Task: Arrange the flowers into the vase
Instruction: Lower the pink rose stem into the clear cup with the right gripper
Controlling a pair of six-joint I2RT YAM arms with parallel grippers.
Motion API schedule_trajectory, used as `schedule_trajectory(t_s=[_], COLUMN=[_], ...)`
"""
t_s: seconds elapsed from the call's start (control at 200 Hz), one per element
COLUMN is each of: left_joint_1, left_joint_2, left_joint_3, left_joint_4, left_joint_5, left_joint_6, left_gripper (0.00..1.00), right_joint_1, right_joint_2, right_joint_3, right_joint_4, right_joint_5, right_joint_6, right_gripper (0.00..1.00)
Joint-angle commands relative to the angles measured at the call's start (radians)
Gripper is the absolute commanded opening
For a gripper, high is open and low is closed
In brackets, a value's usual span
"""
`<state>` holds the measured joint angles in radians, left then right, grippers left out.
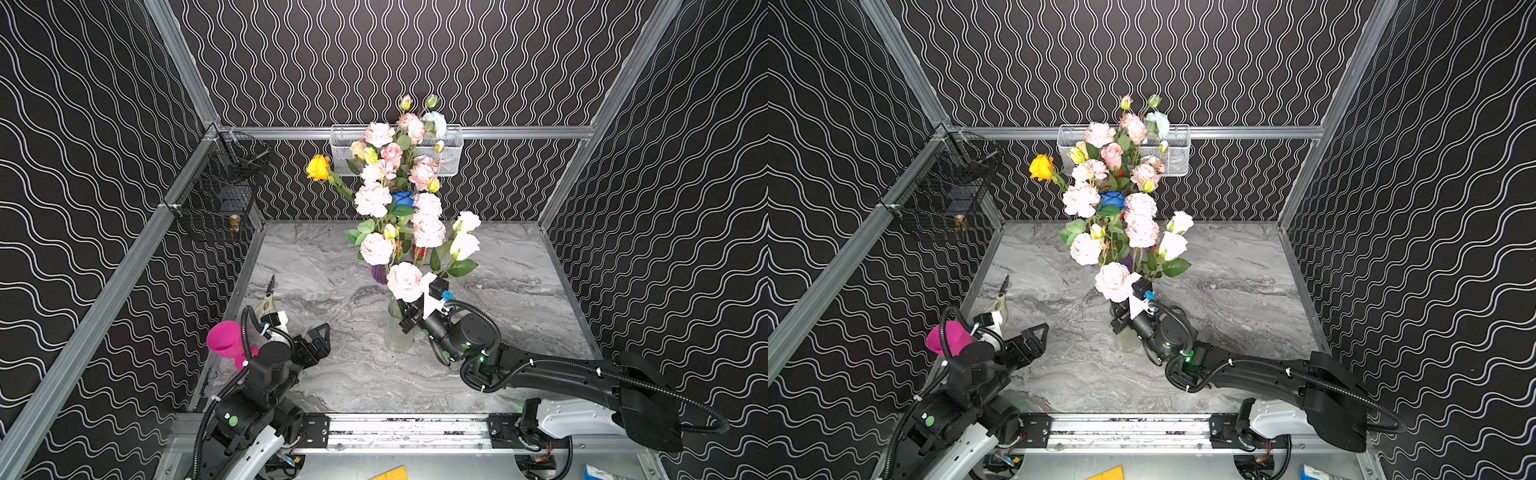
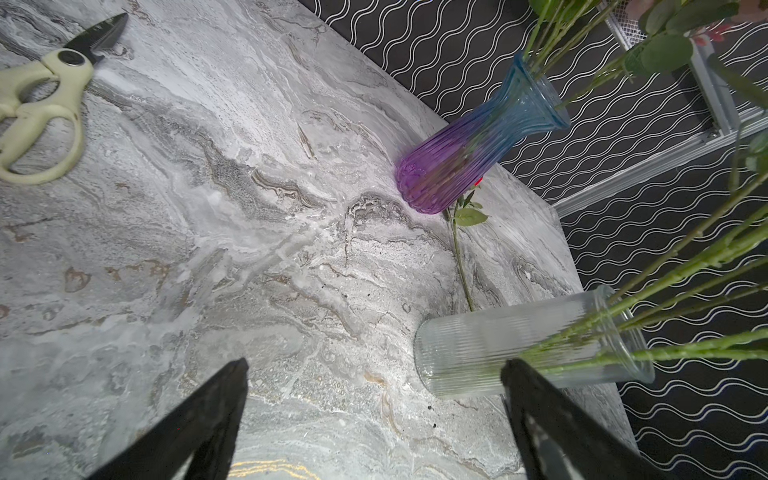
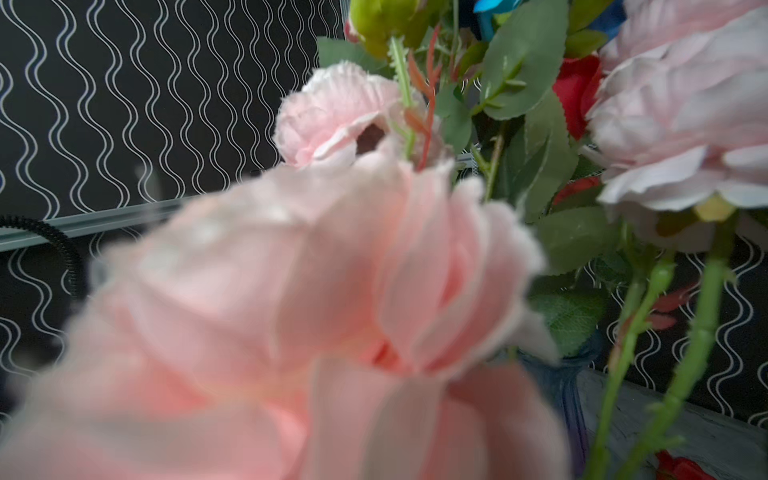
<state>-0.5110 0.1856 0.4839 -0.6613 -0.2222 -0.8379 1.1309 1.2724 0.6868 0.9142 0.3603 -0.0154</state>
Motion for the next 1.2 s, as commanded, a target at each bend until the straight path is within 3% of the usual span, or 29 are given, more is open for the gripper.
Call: schedule_trajectory(t_s=[0.0, 0.531, 0.666, 0.986, 1.196], left_joint_1=[0.003, 0.002, 0.001, 0.001, 0.001], left_joint_2=[-0.004, -0.019, -0.020, -0.012, 0.001], left_joint_3=[0.002, -0.016, -0.021, -0.022, -0.015], left_joint_4=[-0.004, -0.006, -0.003, 0.010, 0.038], left_joint_5=[0.003, 0.012, 0.015, 0.027, 0.039], left_joint_6=[-0.013, -0.025, -0.030, -0.037, -0.039], left_gripper=[0.99, 0.98, 0.99, 0.99, 0.98], right_joint_1=[0.005, 0.009, 0.013, 0.017, 0.067], right_joint_2=[-0.013, 0.034, 0.029, -0.018, -0.092], right_joint_3=[-0.021, -0.016, -0.029, -0.017, 0.035], right_joint_4=[0.004, -0.097, -0.105, -0.179, -0.355], right_joint_5=[0.044, 0.035, 0.050, 0.057, 0.069], right_joint_6=[0.018, 0.078, 0.090, 0.091, 0.092], right_gripper=[0.10, 0.08, 0.11, 0.32, 0.47])
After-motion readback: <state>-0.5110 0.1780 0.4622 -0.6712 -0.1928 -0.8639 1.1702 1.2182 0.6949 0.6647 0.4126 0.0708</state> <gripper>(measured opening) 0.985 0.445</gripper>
